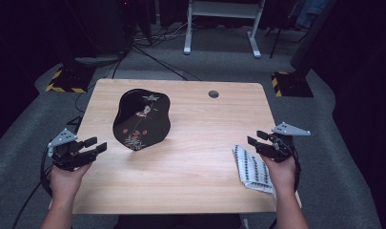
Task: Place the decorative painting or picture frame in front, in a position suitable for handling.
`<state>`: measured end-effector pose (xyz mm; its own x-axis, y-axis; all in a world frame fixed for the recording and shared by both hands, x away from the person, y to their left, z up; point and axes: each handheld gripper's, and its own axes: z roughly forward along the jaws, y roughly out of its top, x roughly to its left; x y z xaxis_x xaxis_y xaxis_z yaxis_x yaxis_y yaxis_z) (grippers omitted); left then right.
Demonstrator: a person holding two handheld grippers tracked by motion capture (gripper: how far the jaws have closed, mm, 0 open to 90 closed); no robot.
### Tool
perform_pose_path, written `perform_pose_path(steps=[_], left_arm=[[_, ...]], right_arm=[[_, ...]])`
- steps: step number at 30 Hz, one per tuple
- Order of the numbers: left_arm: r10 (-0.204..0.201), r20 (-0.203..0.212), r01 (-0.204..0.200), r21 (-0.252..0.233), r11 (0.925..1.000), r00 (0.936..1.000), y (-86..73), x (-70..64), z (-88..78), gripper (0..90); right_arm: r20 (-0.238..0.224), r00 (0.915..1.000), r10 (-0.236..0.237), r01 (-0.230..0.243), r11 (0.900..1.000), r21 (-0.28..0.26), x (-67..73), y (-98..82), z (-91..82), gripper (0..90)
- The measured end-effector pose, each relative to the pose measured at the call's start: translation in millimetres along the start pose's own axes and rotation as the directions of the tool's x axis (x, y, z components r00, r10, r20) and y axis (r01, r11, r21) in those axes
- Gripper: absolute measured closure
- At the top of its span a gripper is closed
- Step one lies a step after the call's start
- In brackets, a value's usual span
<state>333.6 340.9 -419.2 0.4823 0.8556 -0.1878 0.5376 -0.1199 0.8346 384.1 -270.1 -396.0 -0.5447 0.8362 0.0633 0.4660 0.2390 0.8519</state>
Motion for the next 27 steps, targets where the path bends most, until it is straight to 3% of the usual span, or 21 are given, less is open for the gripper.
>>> perform_pose_path(steps=[4, 12, 16, 17, 23, 25, 27], left_arm=[[0.013, -0.010, -0.013, 0.006, 0.9999, 0.9999, 1.3, -4.3, 1.5, 45.6], [-0.004, -0.021, 0.004, -0.017, 0.9998, 0.9998, 6.8, -12.0, -0.7, 38.8], [0.019, -0.014, -0.019, -0.006, 0.9998, 0.9997, 8.9, -15.1, 1.5, 40.7], [0.033, -0.023, -0.033, -0.003, 0.9995, 0.9992, 10.4, -18.2, 3.7, 42.4], [-0.002, -0.003, 0.002, -0.016, 0.9999, 1.0000, 16.3, -22.2, 5.5, 42.4], [0.004, -0.025, -0.004, -0.015, 0.9999, 0.9997, 19.3, -26.3, 6.4, 41.4], [-0.006, -0.030, 0.005, -0.015, 0.9999, 0.9995, 20.5, -27.9, 6.8, 41.2]], right_arm=[[-0.021, 0.9998, 0.003, -0.003, 1.000, 0.000, 3.6, 1.3, 2.4, 48.3], [-0.087, 0.9960, -0.020, 0.020, 1.000, -0.007, 19.1, 15.4, 15.1, 47.6], [-0.122, 0.9918, -0.040, 0.039, 0.999, -0.009, 29.5, 25.3, 23.5, 46.8], [-0.137, 0.9879, -0.072, 0.072, 0.997, -0.008, 36.8, 34.5, 29.9, 46.1], [-0.192, 0.9760, -0.103, 0.100, 0.995, -0.024, 50.8, 58.3, 43.7, 45.0], [-0.223, 0.9644, -0.142, 0.139, 0.990, -0.032, 62.1, 72.7, 55.1, 45.0], [-0.259, 0.9535, -0.154, 0.149, 0.988, -0.040, 70.1, 83.2, 67.0, 44.6]])
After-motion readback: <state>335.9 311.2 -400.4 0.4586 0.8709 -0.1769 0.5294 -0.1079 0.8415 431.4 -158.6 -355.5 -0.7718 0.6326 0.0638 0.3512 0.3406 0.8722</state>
